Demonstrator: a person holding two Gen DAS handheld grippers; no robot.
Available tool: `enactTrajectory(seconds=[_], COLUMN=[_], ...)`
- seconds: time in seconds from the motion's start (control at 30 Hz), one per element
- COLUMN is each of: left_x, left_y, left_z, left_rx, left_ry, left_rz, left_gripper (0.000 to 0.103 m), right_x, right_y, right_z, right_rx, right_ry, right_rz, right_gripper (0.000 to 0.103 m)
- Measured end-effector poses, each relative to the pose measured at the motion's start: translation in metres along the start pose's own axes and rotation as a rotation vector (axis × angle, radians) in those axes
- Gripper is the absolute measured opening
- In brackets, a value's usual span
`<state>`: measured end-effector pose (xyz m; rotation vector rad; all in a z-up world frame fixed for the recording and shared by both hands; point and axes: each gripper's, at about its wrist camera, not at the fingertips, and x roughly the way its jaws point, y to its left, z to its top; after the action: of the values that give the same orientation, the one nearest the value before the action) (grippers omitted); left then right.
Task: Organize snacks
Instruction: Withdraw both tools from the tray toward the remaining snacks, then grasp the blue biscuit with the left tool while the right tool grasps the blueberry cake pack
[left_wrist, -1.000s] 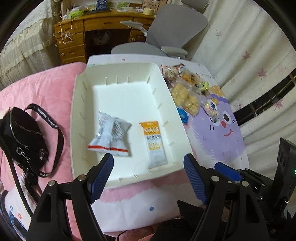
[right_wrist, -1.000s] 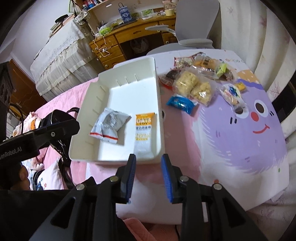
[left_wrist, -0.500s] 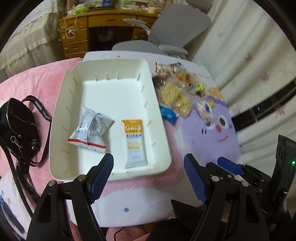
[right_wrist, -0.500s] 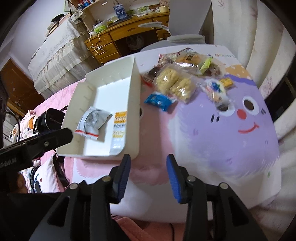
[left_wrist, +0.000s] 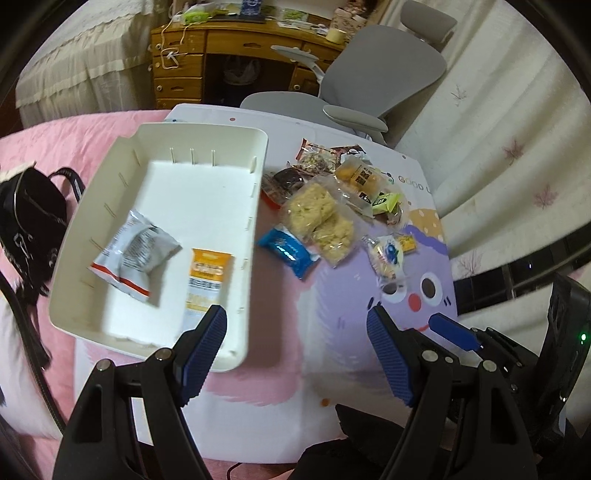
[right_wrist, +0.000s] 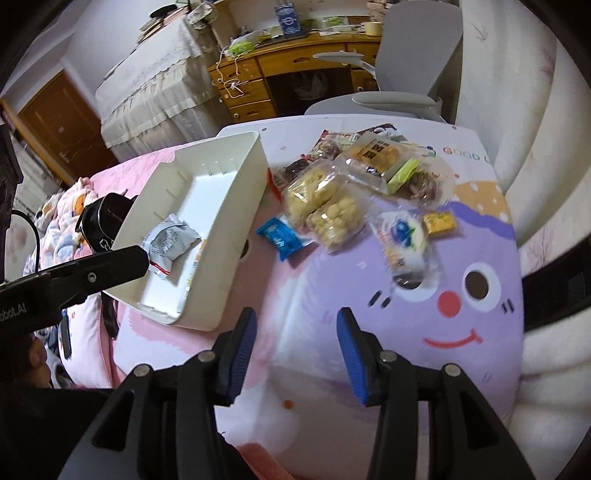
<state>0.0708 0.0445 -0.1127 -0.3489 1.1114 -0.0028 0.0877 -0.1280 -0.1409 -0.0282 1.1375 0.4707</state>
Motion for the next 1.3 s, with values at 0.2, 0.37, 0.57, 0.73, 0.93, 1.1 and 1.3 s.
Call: enactTrajectory(seconds=[0.2, 0.37, 0.57, 0.73, 0.93, 1.1, 1.3], left_x=[0.02, 0.04, 0.065, 0.088, 0.124, 0.151, 0.177], left_y=[-0.022, -0.034, -0.041, -0.048, -0.043, -0.042, -0.035], left_z=[0.004, 0.01, 0.019, 0.03, 0.043, 0.05, 0.052], left_rx=[-0.065, -0.124, -0.19, -0.25, -0.358, -0.401, -0.45], left_ry=[0.009, 0.042, 0.077, 0.083, 0.117, 0.132, 0.143], left_rz=[0.031, 0.084, 0.159, 0.241, 0.31, 0.357, 0.403], left_gripper=[0.077, 0.077, 0.077, 0.077, 0.077, 0.077, 0.077], right_x=[0.001, 0.004, 0.016, 0.028, 0.048, 0.07, 0.095], right_y=[-0.025, -0.043, -0.061, -0.074, -0.087, -0.096, -0.1], right_z=[0.008, 0.015, 0.023, 0.028, 0.034, 0.036, 0.035], right_rx=[-0.066, -0.094, -0.111, -0.136, -0.17, -0.204, -0.242], right_ry=[-0.01, -0.029, -0.067, -0.106, -0.144, -0.145, -0.116], right_rz=[-0.003, -0.002, -0.02, -0.036, -0.044, -0.042, -0.05], right_gripper=[0.057, 0.065, 0.067, 0.067, 0.067, 0.067, 0.067])
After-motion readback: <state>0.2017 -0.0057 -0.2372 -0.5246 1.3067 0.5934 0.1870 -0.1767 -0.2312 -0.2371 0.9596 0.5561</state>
